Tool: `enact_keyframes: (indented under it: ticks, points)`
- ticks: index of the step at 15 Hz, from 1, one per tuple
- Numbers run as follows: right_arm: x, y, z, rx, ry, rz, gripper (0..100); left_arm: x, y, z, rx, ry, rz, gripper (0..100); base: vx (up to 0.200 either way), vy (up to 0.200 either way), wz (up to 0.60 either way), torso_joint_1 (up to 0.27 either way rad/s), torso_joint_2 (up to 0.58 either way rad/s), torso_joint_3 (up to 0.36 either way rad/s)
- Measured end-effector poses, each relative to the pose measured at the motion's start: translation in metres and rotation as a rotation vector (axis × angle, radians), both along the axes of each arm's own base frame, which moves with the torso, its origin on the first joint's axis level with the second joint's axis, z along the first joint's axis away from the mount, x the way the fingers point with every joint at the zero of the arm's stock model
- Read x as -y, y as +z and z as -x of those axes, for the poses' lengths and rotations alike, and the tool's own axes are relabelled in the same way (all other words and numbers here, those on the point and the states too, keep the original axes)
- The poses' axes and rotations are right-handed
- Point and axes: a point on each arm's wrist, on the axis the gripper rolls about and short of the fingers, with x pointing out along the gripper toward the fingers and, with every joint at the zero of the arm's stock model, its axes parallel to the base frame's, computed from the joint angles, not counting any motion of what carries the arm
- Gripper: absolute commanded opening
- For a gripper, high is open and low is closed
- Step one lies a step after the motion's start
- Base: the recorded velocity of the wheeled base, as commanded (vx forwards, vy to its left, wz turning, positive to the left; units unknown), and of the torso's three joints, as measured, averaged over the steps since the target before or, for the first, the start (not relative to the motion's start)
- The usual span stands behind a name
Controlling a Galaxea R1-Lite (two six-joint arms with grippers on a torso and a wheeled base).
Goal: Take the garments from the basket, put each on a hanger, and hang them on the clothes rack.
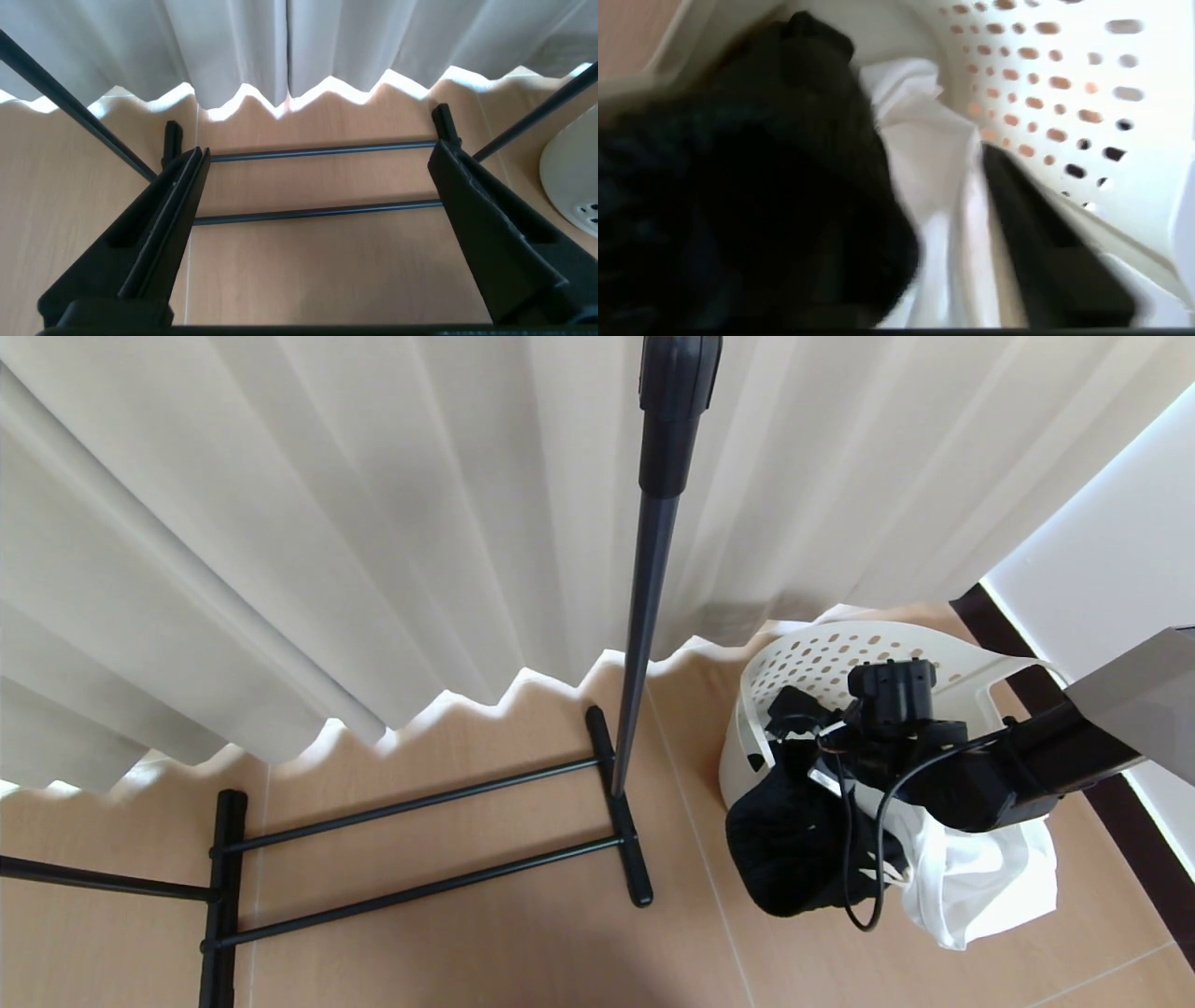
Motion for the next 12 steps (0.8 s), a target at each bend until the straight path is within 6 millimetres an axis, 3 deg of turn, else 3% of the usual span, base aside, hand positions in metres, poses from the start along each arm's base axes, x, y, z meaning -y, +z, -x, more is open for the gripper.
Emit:
enact_keyframes:
  ticks: [3, 6, 12]
  points:
    - [0.002, -0.006, 0.005, -0.017, -0.031, -0.054, 0, 0.0, 0.0, 0.0, 0.0, 0.0, 0.0, 100, 0.0, 0.0, 0.0, 0.0, 0.0, 0.0]
    - [0.002, 0.006, 0.027, -0.006, -0.102, -0.23, 0, 0.0, 0.0, 0.0, 0.0, 0.0, 0.0, 100, 0.0, 0.0, 0.0, 0.0, 0.0, 0.0]
    - [-0.003, 0.079, 0.116, 0.129, -0.111, -0.546, 0, 0.0, 0.0, 0.0, 0.0, 0.0, 0.0, 100, 0.0, 0.0, 0.0, 0.0, 0.0, 0.0]
